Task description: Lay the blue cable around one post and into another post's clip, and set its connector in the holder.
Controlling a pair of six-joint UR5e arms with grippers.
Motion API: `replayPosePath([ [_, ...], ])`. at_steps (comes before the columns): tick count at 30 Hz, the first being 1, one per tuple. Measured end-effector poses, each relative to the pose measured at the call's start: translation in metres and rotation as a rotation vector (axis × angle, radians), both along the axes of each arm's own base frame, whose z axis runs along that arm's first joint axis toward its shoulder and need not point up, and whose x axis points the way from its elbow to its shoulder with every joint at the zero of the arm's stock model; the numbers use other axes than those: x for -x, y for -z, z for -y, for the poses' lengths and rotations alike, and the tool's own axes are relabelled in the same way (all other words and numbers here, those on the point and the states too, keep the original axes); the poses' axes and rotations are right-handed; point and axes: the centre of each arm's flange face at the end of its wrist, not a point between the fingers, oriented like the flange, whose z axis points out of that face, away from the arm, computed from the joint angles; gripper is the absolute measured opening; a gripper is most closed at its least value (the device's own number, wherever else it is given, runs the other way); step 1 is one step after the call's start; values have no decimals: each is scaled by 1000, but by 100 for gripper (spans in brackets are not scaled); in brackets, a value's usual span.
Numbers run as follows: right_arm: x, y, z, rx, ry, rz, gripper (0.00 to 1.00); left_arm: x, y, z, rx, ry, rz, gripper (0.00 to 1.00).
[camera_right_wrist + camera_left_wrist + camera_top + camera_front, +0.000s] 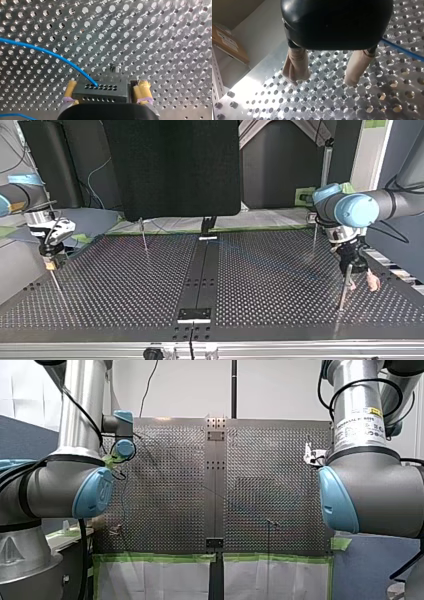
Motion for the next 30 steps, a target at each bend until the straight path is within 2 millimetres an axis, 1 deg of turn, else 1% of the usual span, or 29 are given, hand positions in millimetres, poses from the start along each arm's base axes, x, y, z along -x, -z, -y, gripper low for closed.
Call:
replayPosePath([
  [15,0,0,0,0,0,0,100,12,9,0,67,-50,-72,100],
  [20,0,0,0,0,0,0,100,18,14,4,102,-43,-99,100],
  [30,0,0,0,0,0,0,100,36,34,11,174,4,-119,100],
])
